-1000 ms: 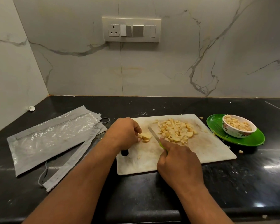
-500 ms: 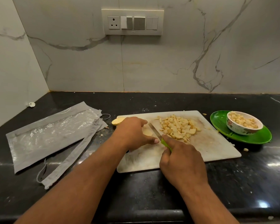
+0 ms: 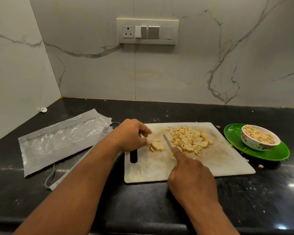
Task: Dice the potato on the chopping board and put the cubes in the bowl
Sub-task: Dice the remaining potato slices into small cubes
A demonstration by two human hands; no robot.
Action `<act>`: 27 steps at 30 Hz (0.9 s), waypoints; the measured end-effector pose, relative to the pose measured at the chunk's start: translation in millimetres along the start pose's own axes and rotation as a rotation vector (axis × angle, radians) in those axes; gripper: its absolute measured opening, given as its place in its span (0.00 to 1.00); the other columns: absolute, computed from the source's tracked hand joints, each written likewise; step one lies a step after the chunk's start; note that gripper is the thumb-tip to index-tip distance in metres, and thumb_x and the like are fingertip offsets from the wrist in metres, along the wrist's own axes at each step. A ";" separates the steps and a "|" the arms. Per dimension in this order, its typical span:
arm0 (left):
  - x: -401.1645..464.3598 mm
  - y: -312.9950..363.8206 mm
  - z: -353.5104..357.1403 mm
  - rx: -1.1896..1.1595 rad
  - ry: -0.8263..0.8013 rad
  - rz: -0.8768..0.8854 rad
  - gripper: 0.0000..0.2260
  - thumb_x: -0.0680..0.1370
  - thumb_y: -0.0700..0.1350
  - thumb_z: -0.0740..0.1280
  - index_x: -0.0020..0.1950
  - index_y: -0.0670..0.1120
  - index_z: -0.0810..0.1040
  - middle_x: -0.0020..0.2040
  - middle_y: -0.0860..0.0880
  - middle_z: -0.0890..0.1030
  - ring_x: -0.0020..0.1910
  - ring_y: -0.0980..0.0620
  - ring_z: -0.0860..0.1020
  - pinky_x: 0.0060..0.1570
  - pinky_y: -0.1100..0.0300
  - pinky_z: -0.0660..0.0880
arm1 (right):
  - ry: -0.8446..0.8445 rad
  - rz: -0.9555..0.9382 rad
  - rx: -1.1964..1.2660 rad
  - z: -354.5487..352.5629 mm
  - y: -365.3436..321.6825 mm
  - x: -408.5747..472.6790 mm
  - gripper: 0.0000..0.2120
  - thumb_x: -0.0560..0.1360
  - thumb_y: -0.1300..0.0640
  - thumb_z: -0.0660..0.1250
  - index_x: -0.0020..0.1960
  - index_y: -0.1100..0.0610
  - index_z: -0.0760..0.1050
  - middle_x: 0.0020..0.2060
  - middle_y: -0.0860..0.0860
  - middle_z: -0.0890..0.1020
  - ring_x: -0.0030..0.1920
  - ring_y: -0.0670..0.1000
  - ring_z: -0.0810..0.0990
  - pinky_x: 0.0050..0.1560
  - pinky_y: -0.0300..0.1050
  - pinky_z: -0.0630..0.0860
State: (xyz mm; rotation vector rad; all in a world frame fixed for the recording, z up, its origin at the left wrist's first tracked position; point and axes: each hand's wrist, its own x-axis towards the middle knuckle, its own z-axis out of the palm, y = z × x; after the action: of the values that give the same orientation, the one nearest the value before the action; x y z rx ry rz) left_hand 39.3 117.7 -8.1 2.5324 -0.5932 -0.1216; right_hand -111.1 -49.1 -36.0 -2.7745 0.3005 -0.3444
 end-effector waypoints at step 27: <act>2.3 -6.1 18.2 -0.324 0.023 0.027 0.17 0.72 0.39 0.81 0.58 0.52 0.86 0.46 0.55 0.86 0.44 0.58 0.85 0.50 0.66 0.81 | -0.036 -0.009 0.037 9.7 3.1 -0.2 0.31 0.78 0.53 0.52 0.81 0.42 0.51 0.55 0.47 0.79 0.49 0.50 0.75 0.45 0.46 0.69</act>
State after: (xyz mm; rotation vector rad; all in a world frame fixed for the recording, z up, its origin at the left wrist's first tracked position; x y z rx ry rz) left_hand 40.1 112.7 -26.8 2.2097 -0.5496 -0.1650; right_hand -109.2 -49.1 -46.0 -2.7437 0.2705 -0.2994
